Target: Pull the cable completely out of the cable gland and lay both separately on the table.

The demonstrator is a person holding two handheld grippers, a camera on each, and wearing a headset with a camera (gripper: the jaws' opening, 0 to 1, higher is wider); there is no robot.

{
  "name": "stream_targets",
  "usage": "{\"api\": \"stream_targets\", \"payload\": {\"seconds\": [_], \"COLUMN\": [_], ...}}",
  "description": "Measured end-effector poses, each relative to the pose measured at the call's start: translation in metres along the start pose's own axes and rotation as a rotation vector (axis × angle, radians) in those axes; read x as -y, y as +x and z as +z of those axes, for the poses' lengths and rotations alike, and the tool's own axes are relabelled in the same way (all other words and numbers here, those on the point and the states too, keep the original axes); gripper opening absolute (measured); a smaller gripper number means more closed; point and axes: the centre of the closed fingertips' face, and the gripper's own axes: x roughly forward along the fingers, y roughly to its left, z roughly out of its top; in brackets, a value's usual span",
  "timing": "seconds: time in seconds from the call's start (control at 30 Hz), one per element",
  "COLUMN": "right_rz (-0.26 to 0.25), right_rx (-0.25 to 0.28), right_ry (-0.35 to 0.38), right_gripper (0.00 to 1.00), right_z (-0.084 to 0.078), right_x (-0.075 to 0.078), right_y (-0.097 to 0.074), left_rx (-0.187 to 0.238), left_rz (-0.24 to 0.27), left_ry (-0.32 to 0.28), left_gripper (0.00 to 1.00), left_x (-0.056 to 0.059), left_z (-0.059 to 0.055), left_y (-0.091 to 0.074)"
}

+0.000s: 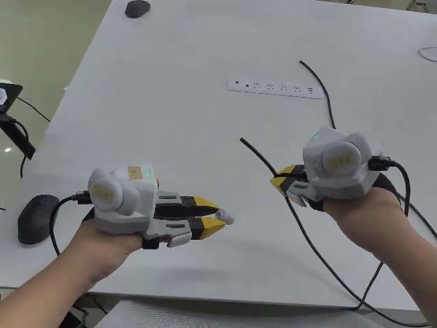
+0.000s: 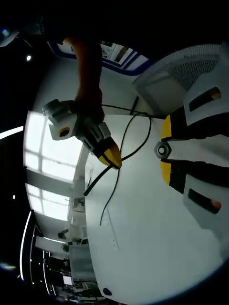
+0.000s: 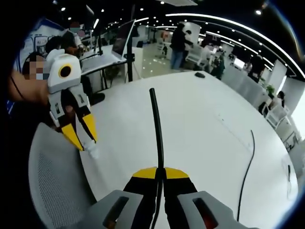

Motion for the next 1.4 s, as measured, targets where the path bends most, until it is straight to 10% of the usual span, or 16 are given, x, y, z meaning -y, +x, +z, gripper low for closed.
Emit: {"api": "stream_targets", "payload": {"seconds": [0.87, 1.4], "right_rz": [0.111, 0.27], "right_rx": [-0.085, -0.175], "right_ry": [-0.172, -0.273], "right_gripper": [0.0, 0.0], "right_z": [0.018, 0.002], "right_x": [-0.014, -0.071], "right_y": [0.08, 0.137], "left_rx": [0.009, -0.025], "left_rz": [0.072, 0.095], "left_ry": [-0.118, -0.163], "left_gripper": [0.15, 0.15], "left_x": [-0.041, -0.052], "left_z": [-0.059, -0.104], "left_y": [-0.012, -0.015]}}
